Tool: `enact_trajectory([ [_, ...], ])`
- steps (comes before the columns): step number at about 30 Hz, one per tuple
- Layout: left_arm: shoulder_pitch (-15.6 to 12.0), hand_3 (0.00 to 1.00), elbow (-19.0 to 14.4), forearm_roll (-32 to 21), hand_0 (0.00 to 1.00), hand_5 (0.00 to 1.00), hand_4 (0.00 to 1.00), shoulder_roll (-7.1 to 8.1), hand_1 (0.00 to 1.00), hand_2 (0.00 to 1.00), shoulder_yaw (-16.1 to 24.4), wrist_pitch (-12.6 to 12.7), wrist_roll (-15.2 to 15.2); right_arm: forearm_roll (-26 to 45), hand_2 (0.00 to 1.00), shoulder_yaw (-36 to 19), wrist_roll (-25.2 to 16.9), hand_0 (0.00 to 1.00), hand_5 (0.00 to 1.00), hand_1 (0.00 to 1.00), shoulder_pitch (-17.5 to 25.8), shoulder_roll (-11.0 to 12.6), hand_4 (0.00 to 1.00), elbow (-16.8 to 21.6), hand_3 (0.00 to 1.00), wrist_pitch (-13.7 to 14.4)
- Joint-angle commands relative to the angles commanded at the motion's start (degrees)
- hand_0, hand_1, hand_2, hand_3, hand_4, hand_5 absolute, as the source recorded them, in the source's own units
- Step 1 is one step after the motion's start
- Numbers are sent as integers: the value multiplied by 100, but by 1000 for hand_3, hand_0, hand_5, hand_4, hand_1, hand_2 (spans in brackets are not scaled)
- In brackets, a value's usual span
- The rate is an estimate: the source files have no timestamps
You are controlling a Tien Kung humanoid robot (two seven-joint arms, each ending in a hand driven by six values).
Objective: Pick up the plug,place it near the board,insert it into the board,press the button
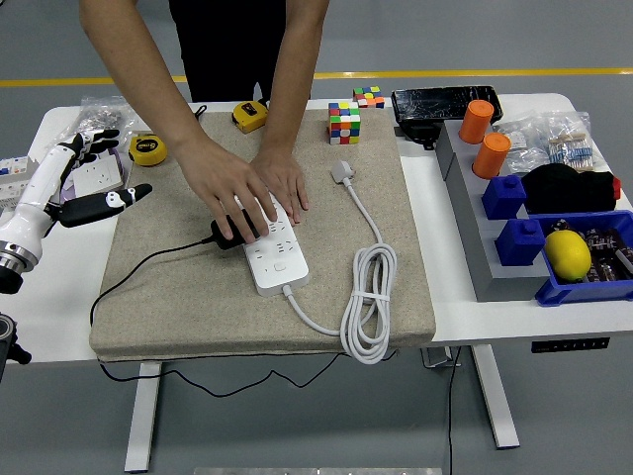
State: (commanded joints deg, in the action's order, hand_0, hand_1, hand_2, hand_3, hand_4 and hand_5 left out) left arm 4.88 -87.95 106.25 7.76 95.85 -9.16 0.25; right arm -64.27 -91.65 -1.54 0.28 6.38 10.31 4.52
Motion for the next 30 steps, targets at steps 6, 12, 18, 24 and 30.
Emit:
enact_trajectory([
  [6,-1,828,2,30,839,311,992,22,870,817,-56,-31,-17,3,824,9,-1,923,998,877,11,3,998,0,801,-2],
  [12,202,827,168,96,841,310,989,130,852,811,-486,-49,-22,16,823,18,8,923,998,877,14,7,998,0,800,-3],
  [18,741,825,745,185,841,301,998,267,861,812,-1457,176,88,31,823,29,21,924,998,876,-22,2,998,0,800,11],
  [24,1209,744,1402,518,824,297,998,186,791,732,-2158,398,173,38,822,55,34,923,998,876,-33,-5,998,0,800,16],
  [30,1594,730,2068,690,839,291,998,71,823,759,-2558,533,253,36,821,54,49,922,998,875,-4,-7,998,0,800,17],
])
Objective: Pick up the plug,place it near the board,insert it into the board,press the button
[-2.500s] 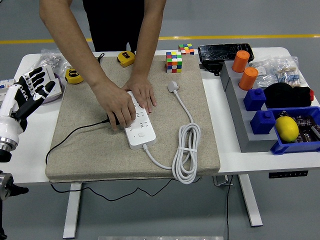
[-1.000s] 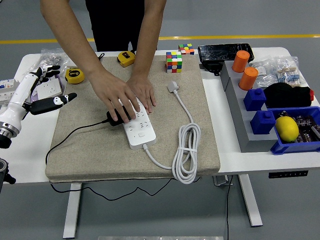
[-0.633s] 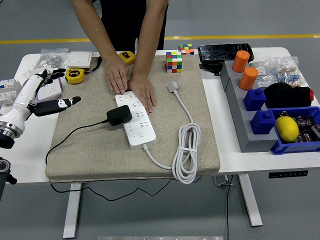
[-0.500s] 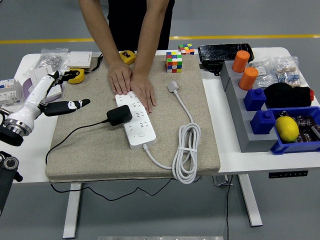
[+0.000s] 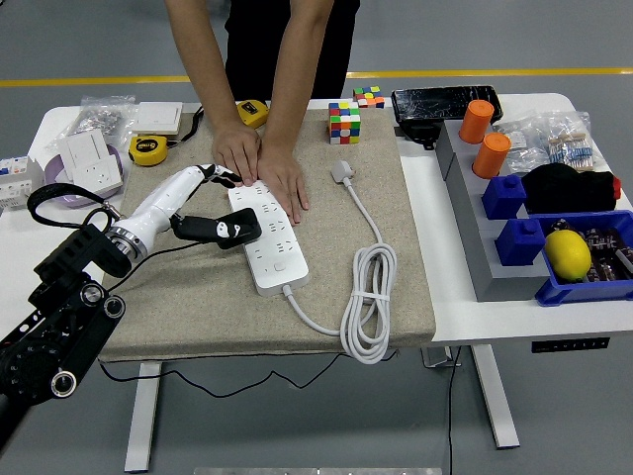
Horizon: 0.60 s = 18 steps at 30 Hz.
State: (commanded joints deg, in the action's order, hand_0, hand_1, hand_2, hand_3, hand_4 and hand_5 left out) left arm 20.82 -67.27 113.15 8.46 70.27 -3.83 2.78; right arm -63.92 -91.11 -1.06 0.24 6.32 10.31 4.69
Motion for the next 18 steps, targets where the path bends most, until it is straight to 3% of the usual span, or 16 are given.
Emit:
enact_trajectory([
  [8,294,750,799,244,847,304,998,-215,848,780,-182,120,65,-2,819,16,-3,922,998,874,-23,-1,998,0,800,-12],
  [18,552,748,1355,558,846,283,993,-443,848,781,-174,244,90,-19,818,35,0,922,998,873,-41,12,998,0,799,-24],
])
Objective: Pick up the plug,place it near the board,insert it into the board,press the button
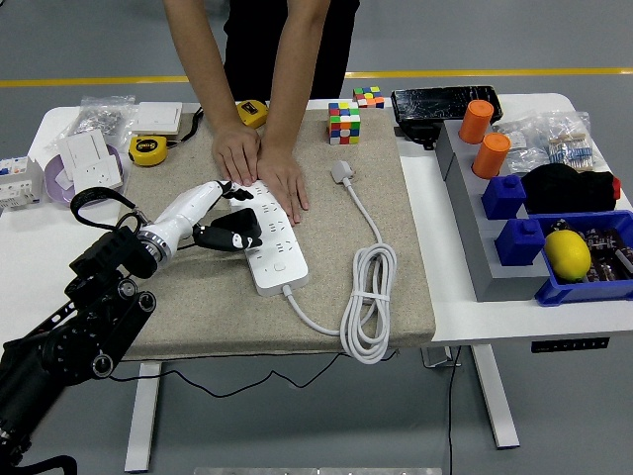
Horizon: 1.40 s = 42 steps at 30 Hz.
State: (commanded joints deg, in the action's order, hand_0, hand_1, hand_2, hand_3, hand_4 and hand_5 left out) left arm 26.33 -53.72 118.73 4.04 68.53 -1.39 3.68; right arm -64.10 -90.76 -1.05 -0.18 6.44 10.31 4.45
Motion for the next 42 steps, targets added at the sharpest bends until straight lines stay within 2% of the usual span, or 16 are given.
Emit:
enact_trajectory([
  [1,4,748,26,31,846,283,993,-2,848,781,-12,0,-14,0,818,1,-2,922,998,873,0,1,998,0,799,-1],
  [2,5,716,56,80,748,278,986,-3,772,729,-24,-4,-39,-3,818,2,-2,922,998,873,2,2,998,0,799,-1],
  [7,-16,716,137,303,748,278,986,12,772,729,-51,-5,-93,-8,818,0,9,922,998,873,21,4,998,0,799,2],
  [8,-19,594,142,352,606,301,956,16,636,589,-51,6,-98,-5,817,0,12,921,998,872,23,7,998,0,799,4],
  [13,-35,594,139,359,606,301,956,22,636,589,-39,51,-128,-1,817,0,9,921,998,872,22,12,998,0,799,5],
  [14,-38,551,137,352,474,336,787,23,475,516,-39,62,-135,-3,817,-1,6,922,998,872,20,13,998,0,799,5],
  [19,-58,551,155,364,474,336,787,17,475,516,-43,84,-163,-21,817,-17,4,922,998,872,19,15,998,0,799,-4],
  [20,-63,518,162,381,431,350,728,15,418,476,-44,91,-170,-26,817,-21,4,922,998,872,20,15,998,0,799,-5],
  [26,-74,518,160,404,431,350,728,-3,418,476,-47,148,-182,-36,816,-21,13,921,998,871,34,15,998,0,799,1],
  [27,-74,475,159,401,394,335,654,-4,358,426,-47,149,-184,-36,816,-21,13,921,998,871,34,15,998,0,799,1],
  [32,-62,475,113,367,394,335,654,8,358,426,-49,130,-202,-39,816,-29,16,921,998,871,23,13,998,0,799,2],
  [33,-71,435,85,333,387,330,617,8,351,397,-40,112,-211,-37,816,-28,15,921,998,871,23,10,998,0,799,2],
  [42,-196,438,-243,295,393,325,606,27,354,393,-21,-40,-266,-36,816,-52,11,921,998,871,29,-9,998,0,799,8],
])
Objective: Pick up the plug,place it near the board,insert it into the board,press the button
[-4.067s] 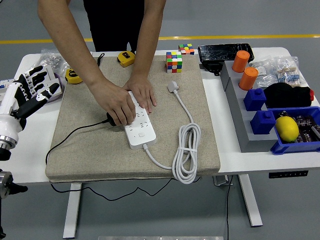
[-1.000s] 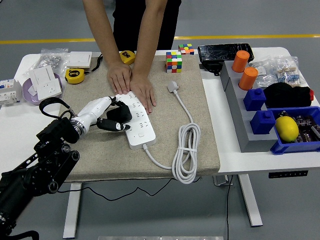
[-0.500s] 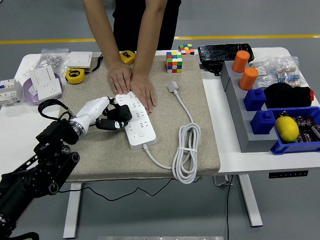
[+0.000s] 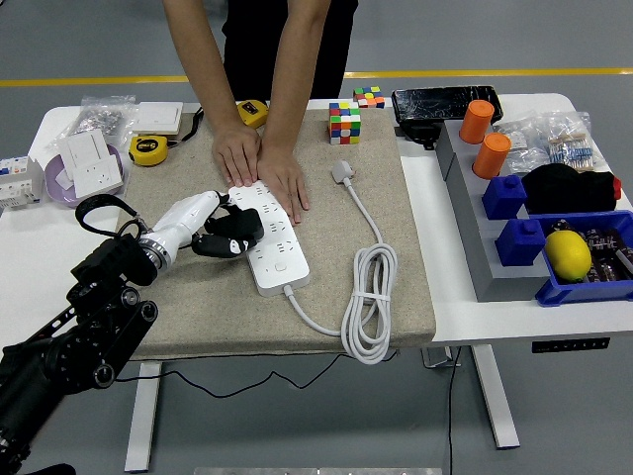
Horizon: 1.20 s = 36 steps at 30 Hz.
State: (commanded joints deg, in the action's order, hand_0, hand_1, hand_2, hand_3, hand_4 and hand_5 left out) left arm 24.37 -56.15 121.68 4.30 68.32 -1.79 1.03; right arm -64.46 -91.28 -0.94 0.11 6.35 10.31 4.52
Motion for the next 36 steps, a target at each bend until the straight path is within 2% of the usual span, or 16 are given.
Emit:
enact_trajectory([
  [10,-99,437,-319,-6,394,316,602,65,369,398,238,-14,14,12,816,-19,-4,920,998,871,0,-12,998,0,799,8],
  [15,-155,442,-462,-7,398,316,605,105,388,401,553,-29,21,19,816,-30,-9,920,998,871,-3,-15,998,0,799,10],
  [21,-208,447,-293,87,405,318,607,210,410,411,901,-11,40,17,816,-37,-3,920,998,871,12,-16,998,0,799,9],
  [26,-274,447,-67,190,405,318,607,267,410,411,989,-6,63,0,816,-46,0,920,998,871,15,-15,998,0,799,7],
  [27,-288,522,-38,205,487,316,658,270,536,514,989,-19,62,0,816,-46,-2,919,998,871,14,-14,998,0,799,6],
  [32,-337,522,2,244,487,316,658,270,536,514,919,-140,41,1,816,-41,-6,919,998,871,5,-1,998,0,799,4],
  [33,-339,595,3,251,735,362,904,268,796,726,909,-161,34,2,815,-41,-5,919,998,871,4,0,998,0,798,5],
  [36,-345,595,0,269,735,362,904,267,796,726,877,-257,18,13,815,-30,-1,919,998,871,7,3,998,0,798,4],
])
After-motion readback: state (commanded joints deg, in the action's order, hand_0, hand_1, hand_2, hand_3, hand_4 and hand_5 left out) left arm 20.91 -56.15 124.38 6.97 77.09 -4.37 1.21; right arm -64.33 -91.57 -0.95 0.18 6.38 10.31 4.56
